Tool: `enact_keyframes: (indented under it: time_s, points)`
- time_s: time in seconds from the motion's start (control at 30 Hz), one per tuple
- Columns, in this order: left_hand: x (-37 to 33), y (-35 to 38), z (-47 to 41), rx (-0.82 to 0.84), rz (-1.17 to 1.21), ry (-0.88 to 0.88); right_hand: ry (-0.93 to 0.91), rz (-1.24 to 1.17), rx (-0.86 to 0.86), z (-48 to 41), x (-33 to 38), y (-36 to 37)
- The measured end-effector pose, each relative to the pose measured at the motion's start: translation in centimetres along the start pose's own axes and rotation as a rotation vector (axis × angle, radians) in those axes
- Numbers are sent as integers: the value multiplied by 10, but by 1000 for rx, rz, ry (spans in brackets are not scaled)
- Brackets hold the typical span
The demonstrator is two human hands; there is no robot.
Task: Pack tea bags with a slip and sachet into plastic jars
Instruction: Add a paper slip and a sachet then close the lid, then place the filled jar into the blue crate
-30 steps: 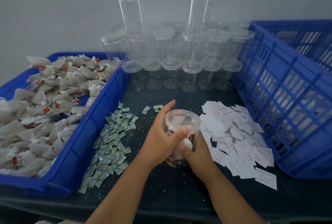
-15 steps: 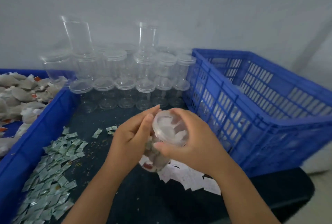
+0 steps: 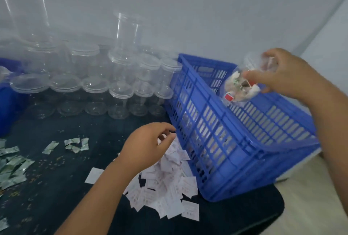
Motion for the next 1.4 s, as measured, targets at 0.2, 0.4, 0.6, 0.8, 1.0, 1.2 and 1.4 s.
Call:
enact_keyframes:
  time_s: [0.2, 0.4, 0.6, 0.8, 1.0, 1.2, 1.4]
  points:
    - [34, -7, 0, -58, 34, -87, 91, 586, 382, -74, -49, 83]
    - [48, -15, 3, -113, 68, -133, 316, 502, 510, -99, -109, 152]
    - [51, -8, 5, -81, 94, -142, 399, -1, 736, -82, -110, 217]
    - [55, -5, 7, -72, 68, -165, 326, 41, 1063, -60, -104, 243]
    - [48, -9, 5, -65, 40, -121, -34, 847, 791, -77, -48, 190]
    - [48, -15, 4, -67, -10, -141, -351, 620, 212, -40, 67, 69]
    - [38, -24, 6, -87, 18, -139, -487, -84, 71, 93, 152, 94]
Point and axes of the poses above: each hand's wrist, its own z-axis away from the middle knuckle, its own y-axis out of the palm, x = y × z, the point moved 7 cm from there along -z, towards the middle knuckle, and after that the axes turned 11 degrees about z, right-handed, at the moved point
